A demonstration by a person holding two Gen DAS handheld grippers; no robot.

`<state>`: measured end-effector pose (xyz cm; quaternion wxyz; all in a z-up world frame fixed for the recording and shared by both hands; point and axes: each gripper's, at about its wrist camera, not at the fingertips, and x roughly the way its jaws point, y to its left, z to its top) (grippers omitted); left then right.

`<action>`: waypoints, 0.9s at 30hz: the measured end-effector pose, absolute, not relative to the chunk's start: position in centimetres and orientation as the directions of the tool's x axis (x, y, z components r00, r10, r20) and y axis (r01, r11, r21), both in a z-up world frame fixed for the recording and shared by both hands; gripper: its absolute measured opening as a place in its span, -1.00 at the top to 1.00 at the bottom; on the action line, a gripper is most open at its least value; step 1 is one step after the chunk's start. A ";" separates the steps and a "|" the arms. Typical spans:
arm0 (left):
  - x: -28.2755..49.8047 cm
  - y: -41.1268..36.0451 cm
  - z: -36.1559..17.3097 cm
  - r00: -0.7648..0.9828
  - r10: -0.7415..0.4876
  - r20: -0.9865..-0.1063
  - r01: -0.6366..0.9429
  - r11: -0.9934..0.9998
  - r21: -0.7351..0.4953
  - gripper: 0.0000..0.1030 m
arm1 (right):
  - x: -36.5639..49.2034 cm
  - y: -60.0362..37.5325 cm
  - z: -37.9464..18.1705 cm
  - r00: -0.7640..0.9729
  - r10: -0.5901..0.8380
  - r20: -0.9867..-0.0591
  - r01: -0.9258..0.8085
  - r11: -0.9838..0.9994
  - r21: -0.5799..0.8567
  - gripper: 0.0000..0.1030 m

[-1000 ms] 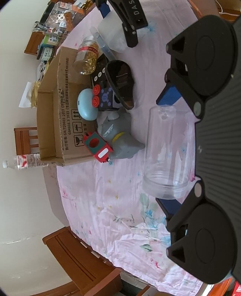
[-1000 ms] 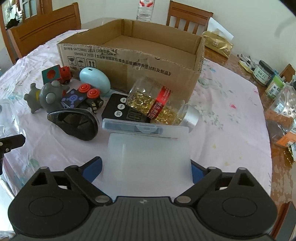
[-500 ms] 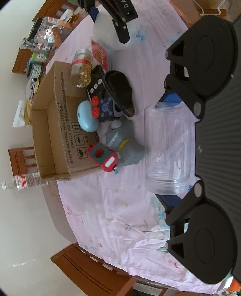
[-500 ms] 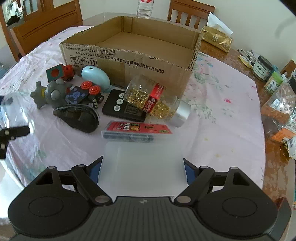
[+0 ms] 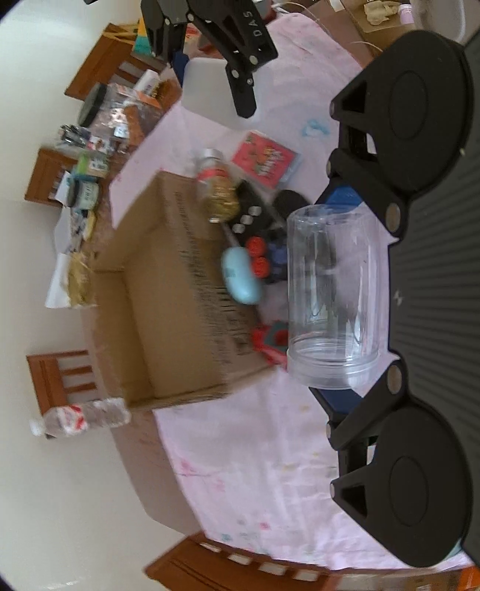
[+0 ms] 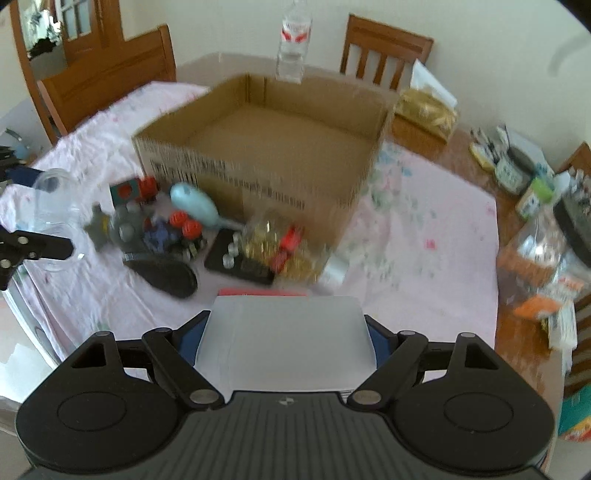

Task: Organize rigid objects
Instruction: 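Carry the cup with the left tool into the cardboard box and release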

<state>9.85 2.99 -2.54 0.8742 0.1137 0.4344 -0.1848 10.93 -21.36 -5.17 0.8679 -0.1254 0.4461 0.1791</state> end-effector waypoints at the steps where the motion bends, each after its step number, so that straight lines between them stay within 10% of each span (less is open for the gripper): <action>1: 10.4 2.9 -2.1 0.561 -0.232 -0.795 0.431 0.902 0.041 -0.74 | 11.3 -21.3 -4.6 0.550 0.208 -0.809 -0.426 0.903 -0.058 -0.68; 27: 30.5 1.2 -1.3 0.647 -0.299 -0.701 0.511 0.852 0.109 -0.91 | 22.4 -18.6 -0.7 0.621 0.143 -0.771 -0.266 0.963 -0.035 -0.68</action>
